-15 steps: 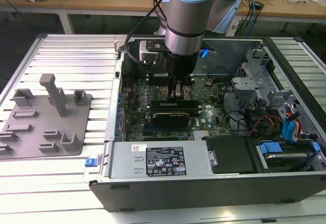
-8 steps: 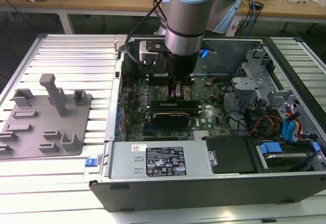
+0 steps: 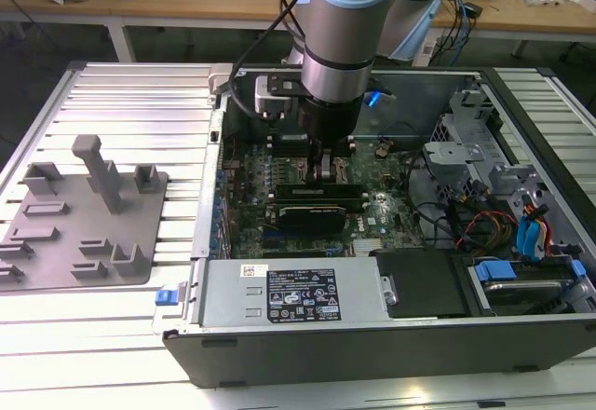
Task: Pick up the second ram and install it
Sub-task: 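Insert the second ram into the second slot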
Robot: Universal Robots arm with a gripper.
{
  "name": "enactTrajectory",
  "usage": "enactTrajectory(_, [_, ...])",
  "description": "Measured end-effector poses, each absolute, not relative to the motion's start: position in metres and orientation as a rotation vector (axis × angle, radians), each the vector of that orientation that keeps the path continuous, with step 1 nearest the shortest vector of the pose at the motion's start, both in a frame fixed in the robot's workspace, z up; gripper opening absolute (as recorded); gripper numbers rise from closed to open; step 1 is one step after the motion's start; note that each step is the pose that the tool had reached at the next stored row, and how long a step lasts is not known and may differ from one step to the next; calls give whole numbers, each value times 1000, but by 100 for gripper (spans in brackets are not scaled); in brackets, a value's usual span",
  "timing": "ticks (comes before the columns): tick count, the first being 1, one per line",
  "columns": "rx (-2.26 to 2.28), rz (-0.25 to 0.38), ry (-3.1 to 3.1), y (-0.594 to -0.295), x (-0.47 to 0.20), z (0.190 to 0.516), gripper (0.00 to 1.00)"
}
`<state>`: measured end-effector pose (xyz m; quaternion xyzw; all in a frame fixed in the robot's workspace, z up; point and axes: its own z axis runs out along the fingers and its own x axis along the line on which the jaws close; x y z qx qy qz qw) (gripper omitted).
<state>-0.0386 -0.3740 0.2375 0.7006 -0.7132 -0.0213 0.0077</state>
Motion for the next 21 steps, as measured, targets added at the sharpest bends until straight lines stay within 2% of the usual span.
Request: enactTrajectory(21, [2213,-66,-2206,-374,-37,236,9])
